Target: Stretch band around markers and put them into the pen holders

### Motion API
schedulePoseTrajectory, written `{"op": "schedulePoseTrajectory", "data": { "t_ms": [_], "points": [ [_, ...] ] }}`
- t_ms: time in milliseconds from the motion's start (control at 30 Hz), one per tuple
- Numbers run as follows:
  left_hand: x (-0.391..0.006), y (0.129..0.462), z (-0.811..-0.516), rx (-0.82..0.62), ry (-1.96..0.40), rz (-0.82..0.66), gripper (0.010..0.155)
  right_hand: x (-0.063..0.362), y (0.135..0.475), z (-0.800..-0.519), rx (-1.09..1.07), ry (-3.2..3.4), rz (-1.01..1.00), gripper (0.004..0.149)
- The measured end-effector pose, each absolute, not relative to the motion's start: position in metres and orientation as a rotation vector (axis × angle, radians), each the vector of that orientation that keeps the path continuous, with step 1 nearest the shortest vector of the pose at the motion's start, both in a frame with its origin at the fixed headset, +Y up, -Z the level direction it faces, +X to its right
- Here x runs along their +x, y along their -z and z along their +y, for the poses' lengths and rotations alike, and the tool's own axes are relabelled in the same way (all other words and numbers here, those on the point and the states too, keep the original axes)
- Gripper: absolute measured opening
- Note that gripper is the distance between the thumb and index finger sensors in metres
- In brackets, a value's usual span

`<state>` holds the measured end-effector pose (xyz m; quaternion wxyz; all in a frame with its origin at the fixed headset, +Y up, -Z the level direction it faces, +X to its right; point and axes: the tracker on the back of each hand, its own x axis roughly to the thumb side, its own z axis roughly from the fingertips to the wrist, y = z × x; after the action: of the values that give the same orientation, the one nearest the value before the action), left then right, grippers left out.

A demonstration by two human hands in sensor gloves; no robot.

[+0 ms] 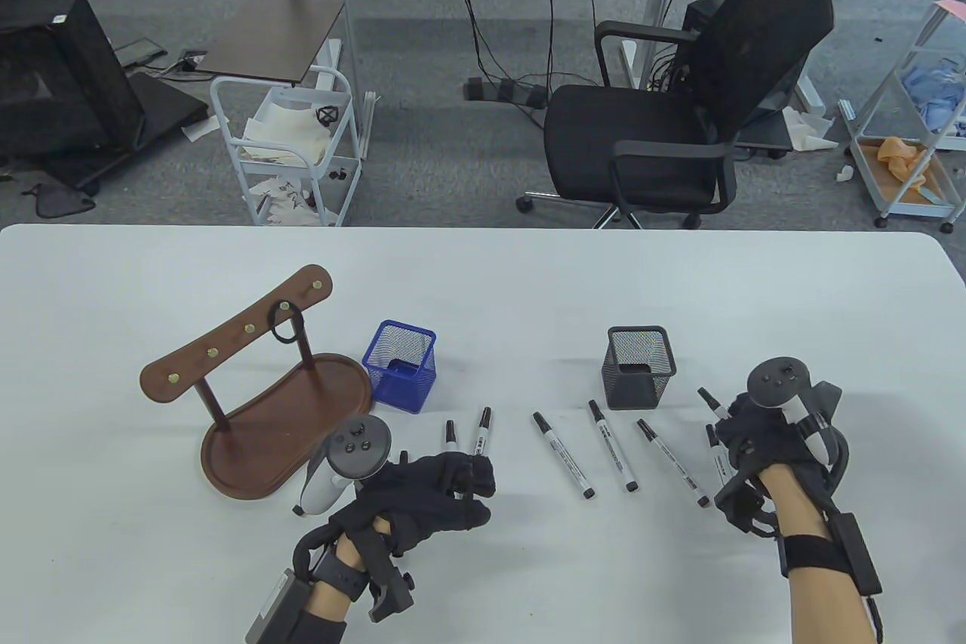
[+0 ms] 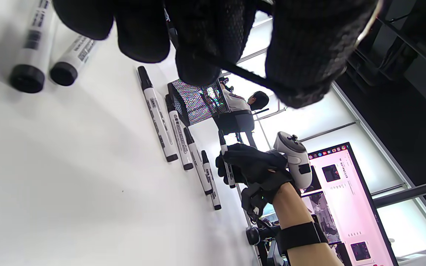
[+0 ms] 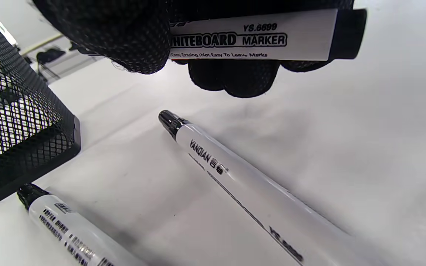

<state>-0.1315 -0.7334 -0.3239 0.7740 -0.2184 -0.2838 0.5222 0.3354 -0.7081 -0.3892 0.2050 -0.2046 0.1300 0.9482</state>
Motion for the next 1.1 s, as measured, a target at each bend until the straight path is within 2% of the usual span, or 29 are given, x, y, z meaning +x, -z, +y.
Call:
{"op": "schedulePoseTrajectory", "data": {
  "t_ms": [433, 1100],
  "points": [
    [-0.129, 0.323, -0.735, -0.484, -1.127, -0.615, 0.072, 0.350, 0.356, -0.709, -0.663, -2.474, 0.463, 0.047],
    [-0.130, 0.320, -0.733, -0.466, -1.136, -0.627, 0.071, 0.337, 0.363, -0.730, -0.664, -2.463, 0.569, 0.050]
  ]
}}
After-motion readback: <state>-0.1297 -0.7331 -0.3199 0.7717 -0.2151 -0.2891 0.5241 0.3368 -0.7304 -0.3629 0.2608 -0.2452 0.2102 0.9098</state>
